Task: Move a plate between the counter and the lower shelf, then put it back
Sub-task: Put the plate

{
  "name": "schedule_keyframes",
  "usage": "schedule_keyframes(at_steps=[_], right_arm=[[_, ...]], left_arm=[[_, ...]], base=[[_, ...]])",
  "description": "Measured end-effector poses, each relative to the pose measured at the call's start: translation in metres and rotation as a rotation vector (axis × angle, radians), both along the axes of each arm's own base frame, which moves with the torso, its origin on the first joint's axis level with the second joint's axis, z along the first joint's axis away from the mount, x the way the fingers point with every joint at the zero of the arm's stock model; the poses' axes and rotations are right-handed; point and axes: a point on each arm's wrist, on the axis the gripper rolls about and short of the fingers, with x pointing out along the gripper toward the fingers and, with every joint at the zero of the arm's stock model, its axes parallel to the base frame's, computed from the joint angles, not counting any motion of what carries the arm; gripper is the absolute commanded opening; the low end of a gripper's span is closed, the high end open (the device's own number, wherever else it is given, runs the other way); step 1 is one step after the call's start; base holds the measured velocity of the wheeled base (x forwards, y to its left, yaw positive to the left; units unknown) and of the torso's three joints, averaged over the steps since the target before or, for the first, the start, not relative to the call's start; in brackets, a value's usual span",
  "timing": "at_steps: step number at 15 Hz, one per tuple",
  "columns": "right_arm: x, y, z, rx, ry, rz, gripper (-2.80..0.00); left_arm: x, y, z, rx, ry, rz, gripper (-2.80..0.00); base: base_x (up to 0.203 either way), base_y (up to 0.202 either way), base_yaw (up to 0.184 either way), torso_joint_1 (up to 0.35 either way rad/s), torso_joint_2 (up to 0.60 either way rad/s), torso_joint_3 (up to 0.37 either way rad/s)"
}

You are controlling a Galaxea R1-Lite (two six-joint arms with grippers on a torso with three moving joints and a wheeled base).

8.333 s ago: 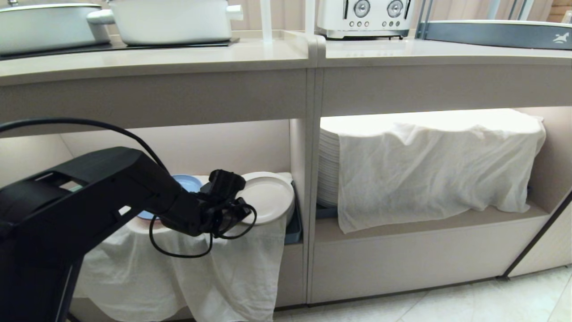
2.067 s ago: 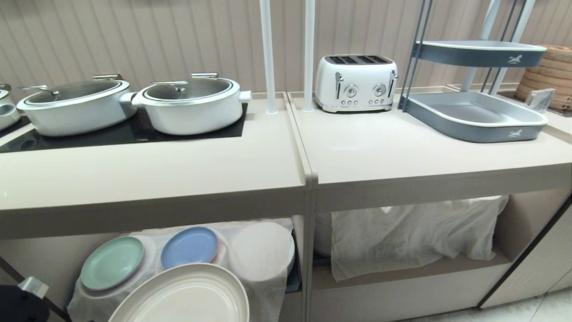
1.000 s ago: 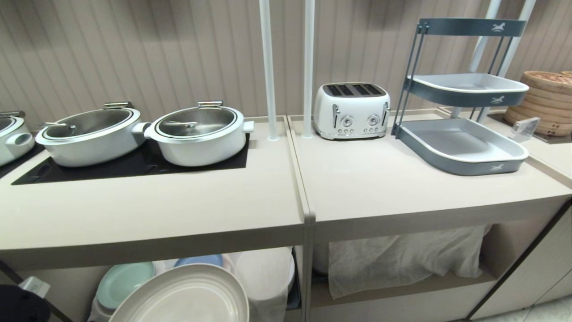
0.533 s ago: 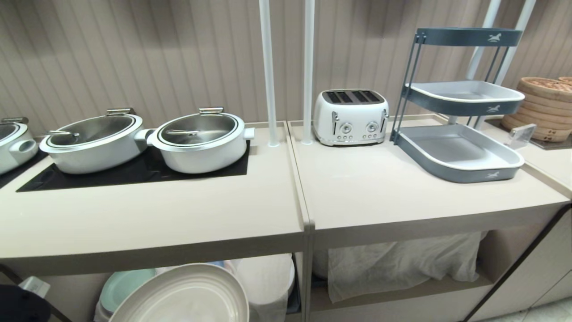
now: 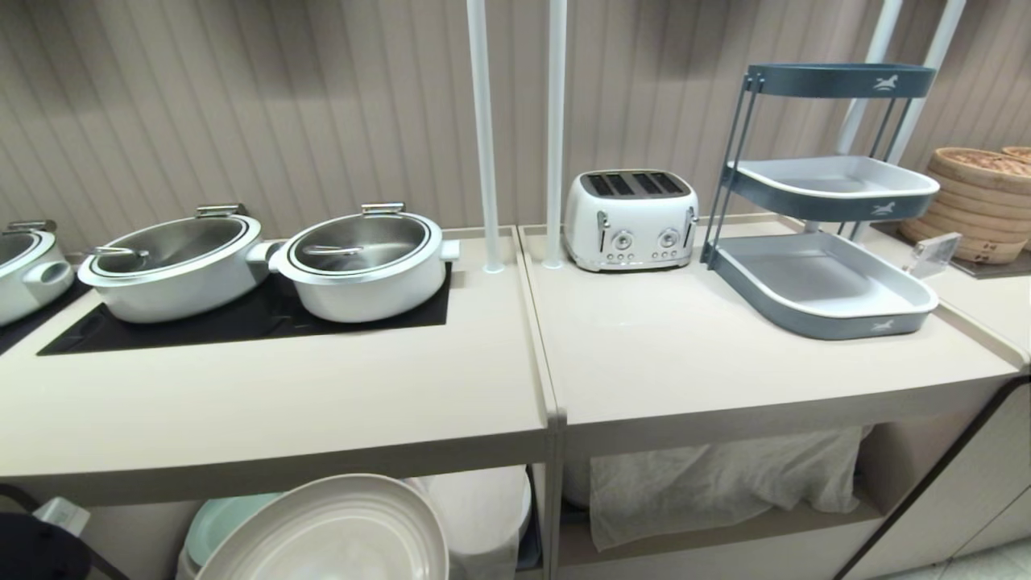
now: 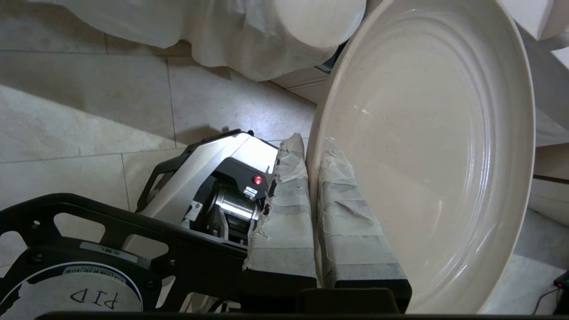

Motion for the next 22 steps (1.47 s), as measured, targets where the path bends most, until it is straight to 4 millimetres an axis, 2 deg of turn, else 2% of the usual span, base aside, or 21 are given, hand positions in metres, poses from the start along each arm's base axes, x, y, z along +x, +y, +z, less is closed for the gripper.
schedule_keyframes(at_steps=[22], right_arm=[[0.0000,0.0000,-0.0002,0.002,0.002,-0.001,-2.80]], left_arm=[[0.0014,0.0030,0.0026,-0.020,-0.017,0.049,-2.80]], base=[[0.000,0.000,0.000,0.000,0.00,0.000]])
